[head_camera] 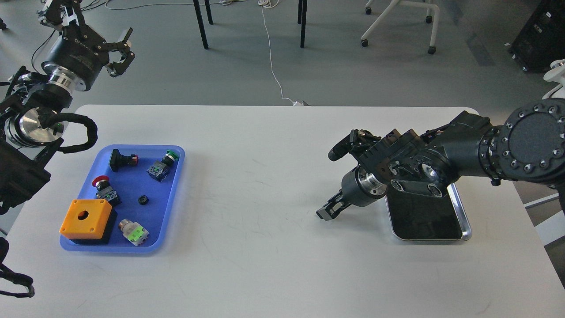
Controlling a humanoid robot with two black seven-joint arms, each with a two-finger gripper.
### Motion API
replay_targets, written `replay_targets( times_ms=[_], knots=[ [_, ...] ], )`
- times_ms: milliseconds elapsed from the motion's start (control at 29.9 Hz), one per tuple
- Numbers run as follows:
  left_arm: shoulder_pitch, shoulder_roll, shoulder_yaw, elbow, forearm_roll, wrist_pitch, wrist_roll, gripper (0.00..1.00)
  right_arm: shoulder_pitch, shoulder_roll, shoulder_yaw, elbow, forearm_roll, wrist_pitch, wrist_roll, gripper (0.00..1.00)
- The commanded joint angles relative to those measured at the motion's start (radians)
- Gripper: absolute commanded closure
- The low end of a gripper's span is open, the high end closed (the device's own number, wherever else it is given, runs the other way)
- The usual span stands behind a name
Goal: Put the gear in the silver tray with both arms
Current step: 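Lift the gear with the right gripper and lower it into the silver tray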
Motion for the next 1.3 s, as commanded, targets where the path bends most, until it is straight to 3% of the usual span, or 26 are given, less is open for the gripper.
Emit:
replay_targets(
  times_ms=[0,134,468,1003,1271],
  knots=[
    [0.001,0.0,0.0,0.0,0.002,-0.001,0.0,0.02,-0.008,0.0,0.003,-0.002,0.003,-0.012,0.002,0.56],
    [0.002,0.0,0.002,0.0,0.002,-0.001,0.0,0.02,-0.008,0.0,0.003,-0.002,0.003,-0.012,0.002,0.59],
    [0.007,0.003,0.002,0.0,0.002,-0.001,0.0,0.02,-0.001,0.0,-0.004,0.002,-0.002,-0.004,0.022,0.85],
    [0.008,0.024,0.002,0.0,0.002,-0.001,0.0,0.02,0.153,0.0,-0.014,0.071,-0.029,-0.001,0.027,0.87],
    [0.007,0.024,-0.001,-0.006,0.0,0.002,0.0,0.02,0.167,-0.317,-0.028,0.173,-0.23,-0.003,0.027,0.87]
  ],
)
